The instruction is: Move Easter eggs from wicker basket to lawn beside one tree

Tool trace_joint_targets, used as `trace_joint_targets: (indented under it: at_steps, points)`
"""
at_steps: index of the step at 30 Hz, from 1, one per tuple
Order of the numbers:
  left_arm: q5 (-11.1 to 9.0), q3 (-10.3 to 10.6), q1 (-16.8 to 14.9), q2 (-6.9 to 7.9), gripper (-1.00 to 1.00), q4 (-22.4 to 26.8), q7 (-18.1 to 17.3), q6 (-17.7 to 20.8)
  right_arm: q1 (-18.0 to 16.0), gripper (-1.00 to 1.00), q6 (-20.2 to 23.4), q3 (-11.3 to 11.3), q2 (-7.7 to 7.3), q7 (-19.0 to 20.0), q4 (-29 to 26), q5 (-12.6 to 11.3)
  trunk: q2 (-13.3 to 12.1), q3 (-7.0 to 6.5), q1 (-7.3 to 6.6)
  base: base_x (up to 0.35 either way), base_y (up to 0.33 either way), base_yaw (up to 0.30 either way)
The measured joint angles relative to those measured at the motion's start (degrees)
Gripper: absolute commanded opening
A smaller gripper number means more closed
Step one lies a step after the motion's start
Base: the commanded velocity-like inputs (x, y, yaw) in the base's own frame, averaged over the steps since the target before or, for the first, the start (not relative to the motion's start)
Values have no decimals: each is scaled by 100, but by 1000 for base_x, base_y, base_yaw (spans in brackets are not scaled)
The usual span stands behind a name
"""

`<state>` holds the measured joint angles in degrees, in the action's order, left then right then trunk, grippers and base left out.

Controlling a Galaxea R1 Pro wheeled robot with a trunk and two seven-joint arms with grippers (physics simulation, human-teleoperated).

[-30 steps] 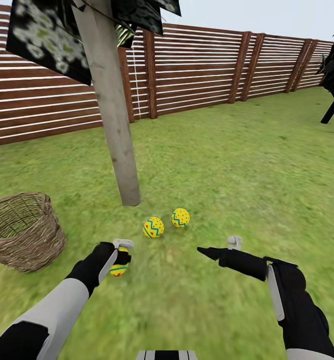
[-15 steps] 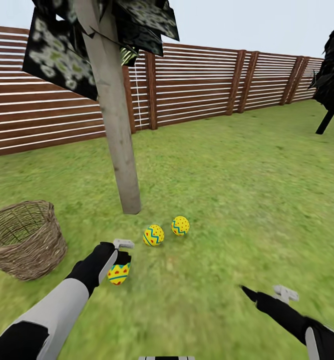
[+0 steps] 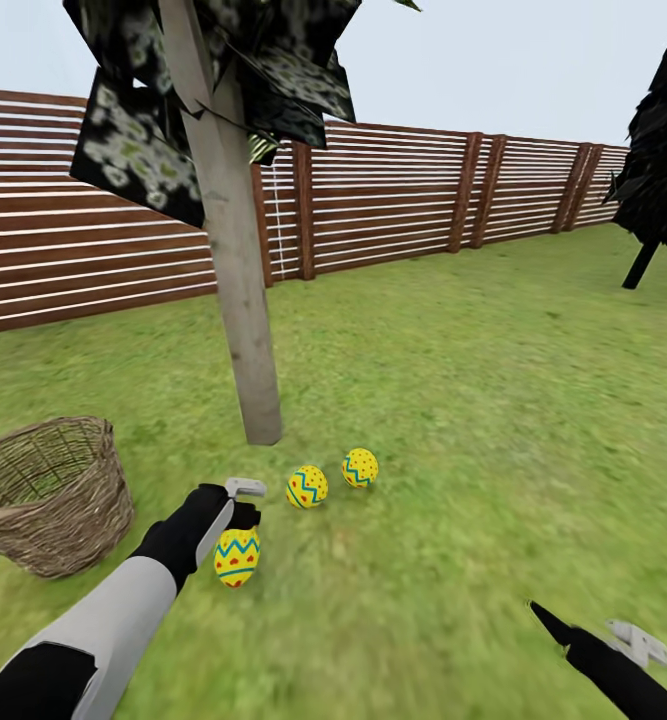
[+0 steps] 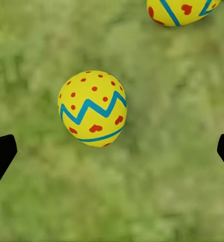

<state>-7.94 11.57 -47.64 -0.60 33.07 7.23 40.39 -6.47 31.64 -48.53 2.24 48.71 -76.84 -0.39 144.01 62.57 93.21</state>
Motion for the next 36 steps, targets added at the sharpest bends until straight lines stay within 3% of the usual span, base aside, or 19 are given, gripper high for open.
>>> trace_joint_targets:
  at_steps: [5,18,36]
  points:
    - [-3,14,1,0,100,22,0,10,20,100,-1,-136,5,196,59,2,-7,-111,-13,0,0,0]
    - [-4,-3,-2,1,100,13,8,87,28,100,-292,-139,-32,234,316,28,-24,-399,-46,0,0,0]
    - [1,-4,1,-4,100,3,9,88,29,100,-325,-132,-33,230,425,41,-48,-798,-93,0,0,0]
